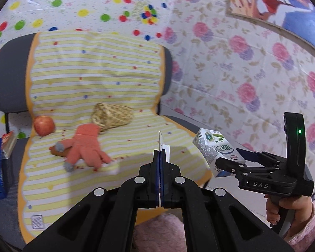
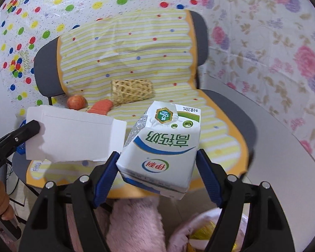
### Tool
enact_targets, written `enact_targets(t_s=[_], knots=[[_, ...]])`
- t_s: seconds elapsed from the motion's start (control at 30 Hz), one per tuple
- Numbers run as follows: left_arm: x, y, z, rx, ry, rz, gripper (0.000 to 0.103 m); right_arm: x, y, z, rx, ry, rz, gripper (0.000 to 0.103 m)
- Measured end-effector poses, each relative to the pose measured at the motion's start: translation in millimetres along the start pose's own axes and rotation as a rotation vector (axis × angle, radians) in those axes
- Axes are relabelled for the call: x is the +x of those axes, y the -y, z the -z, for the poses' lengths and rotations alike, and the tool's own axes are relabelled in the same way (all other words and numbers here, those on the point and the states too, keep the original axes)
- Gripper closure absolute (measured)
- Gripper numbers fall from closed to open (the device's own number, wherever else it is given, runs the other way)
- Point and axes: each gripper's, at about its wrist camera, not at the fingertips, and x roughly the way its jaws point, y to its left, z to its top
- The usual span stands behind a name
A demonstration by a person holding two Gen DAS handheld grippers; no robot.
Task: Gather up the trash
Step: 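Carry the red card and milk carton over the bin and open both tools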
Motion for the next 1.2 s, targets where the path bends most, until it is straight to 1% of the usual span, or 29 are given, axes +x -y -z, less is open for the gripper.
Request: enact_targets(t_s=[0.13,0.27,0.37,0.53,0.7,0.83,0.97,1.03,1.07,1.1,1.17,1.2], knots=[[6.7,34.6,11.0,0.052,-0.027,0.064,0.103,-27.3,22.8,18.8,0.023,0.002,0.062,0.03],[15.0,67.1,26.2,0.102,-0.072,0.126,0.103,-51.5,45.0,44.6,0.049,-0.01,0.13,0.029],[19.7,87.4,36.7,0.14,-0.095,0.166,0.103,-67.1,57.2,64.0,0.066,-0.025,0.177,0.029],[32.8,121.6,56.8,0.183,-0.156,0.258,0.103,-87.0,71.6,92.5,0.095,-0.054,0.235,0.029],[50.0,142.3,75.2,0.223,-0.216,0.297,0.103,-96.6,85.2,118.7,0.121,-0.095,0.273,0.029],[68.8,153.3,85.8,0.241,-0.265,0.307,0.103,-91.0,100.9,136.5,0.154,-0.138,0.285,0.029],[85.4,161.3,88.1,0.253,-0.293,0.31,0.1,-80.7,114.8,144.0,0.186,-0.156,0.28,0.028],[95.2,163.2,89.3,0.248,-0.313,0.307,0.095,-73.6,123.7,146.9,0.211,-0.169,0.279,0.027],[99.4,162.8,89.6,0.239,-0.325,0.302,0.082,-72.0,126.6,147.8,0.221,-0.172,0.278,0.025],[100.4,161.6,89.8,0.232,-0.325,0.293,0.067,-70.5,129.9,148.9,0.234,-0.176,0.276,0.024],[99.1,157.2,89.5,0.223,-0.313,0.274,0.052,-71.9,132.8,149.7,0.248,-0.17,0.271,0.024],[97.7,154.7,88.5,0.22,-0.307,0.263,0.048,-72.7,133.7,149.3,0.247,-0.168,0.272,0.024]])
